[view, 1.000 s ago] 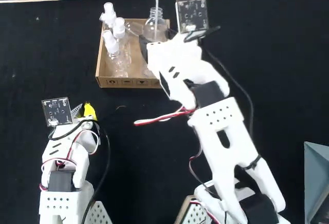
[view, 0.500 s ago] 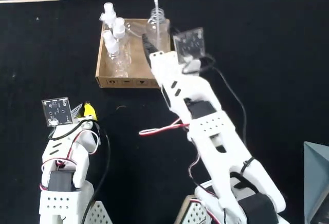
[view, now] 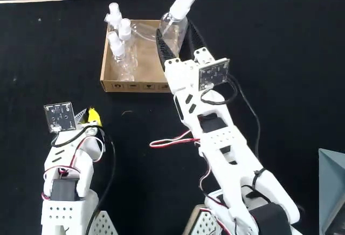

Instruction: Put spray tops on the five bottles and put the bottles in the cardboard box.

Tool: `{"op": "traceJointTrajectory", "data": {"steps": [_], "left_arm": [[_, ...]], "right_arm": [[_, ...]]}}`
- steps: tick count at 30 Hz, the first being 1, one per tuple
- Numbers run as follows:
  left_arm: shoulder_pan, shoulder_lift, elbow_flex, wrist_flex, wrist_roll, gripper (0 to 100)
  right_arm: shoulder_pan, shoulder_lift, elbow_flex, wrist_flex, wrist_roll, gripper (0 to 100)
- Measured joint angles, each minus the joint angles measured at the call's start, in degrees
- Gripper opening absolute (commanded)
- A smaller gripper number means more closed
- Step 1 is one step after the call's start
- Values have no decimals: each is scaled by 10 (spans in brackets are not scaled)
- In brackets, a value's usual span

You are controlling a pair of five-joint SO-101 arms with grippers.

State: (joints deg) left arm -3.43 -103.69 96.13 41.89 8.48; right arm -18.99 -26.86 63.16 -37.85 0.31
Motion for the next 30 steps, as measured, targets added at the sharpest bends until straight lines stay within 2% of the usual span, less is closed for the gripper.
{"op": "traceJointTrajectory", "data": {"steps": [8,15,20,30], "left_arm": [[0,0,0,0,0,30],[0,0,0,0,0,30],[0,0,0,0,0,30],[0,0,0,0,0,30]], "right_arm": [[0,0,-9,112,0,53],[0,2,-9,119,-37,53],[0,69,-59,119,-42,53],[0,236,-71,-59,-42,53]]}}
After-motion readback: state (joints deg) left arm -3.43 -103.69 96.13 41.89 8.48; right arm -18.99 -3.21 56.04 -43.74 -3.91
